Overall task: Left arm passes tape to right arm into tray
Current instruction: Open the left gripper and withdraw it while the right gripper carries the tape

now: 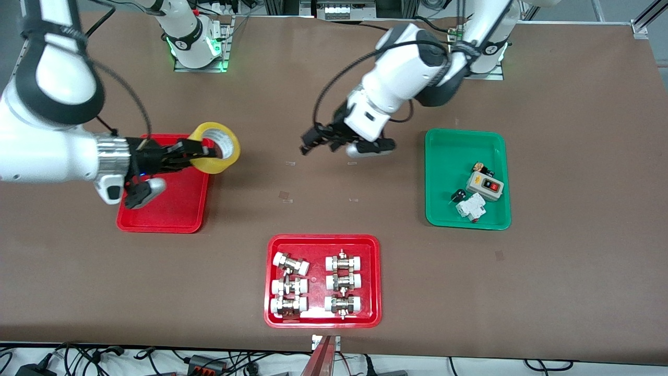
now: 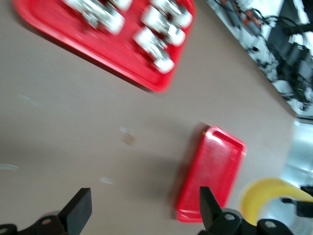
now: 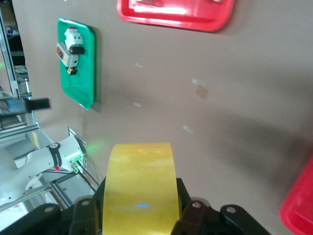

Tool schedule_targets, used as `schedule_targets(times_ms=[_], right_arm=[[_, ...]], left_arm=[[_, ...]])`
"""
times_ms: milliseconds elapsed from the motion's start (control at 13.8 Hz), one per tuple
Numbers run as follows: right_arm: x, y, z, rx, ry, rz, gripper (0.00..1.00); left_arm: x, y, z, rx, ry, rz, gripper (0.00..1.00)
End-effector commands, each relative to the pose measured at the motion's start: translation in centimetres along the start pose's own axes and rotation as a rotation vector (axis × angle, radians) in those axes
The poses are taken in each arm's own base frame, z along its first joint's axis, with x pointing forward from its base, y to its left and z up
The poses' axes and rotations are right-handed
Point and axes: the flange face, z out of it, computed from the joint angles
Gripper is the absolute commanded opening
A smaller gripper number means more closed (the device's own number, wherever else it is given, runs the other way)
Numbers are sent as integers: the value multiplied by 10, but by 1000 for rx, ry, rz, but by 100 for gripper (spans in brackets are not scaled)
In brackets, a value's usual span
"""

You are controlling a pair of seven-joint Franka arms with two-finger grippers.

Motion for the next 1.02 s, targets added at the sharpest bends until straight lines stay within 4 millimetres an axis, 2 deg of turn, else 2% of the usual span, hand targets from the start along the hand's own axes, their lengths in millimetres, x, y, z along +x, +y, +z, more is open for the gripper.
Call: schedule_targets(times_ms=[0,218,363,436,581,726,799,944], right_arm=[[-6,67,-14,62,-23,46,33],[-13,141,-20,113,-26,127,33],[-20,191,-23,142,-13,150,33],[-25,207,-26,133,-11,151,33],[-29,221,-34,-22,-26,150,32],[-36,236,-36,-18,-28,160,32],[-40,250,-32,-7,-26,144,32],[-40,267,-24,-9,-15,121,33]], left_arm=[[29,-35,-41,149,48,61,100],[75,-75,-82,360,109,112,100],[106,-100,-108,439,156,118,100],[118,-110,-122,461,165,142,100],[142,-135,-160,503,151,197,100],[163,-160,-201,533,143,249,100],[170,-171,-220,547,139,283,100],[180,-186,-249,566,128,340,100]])
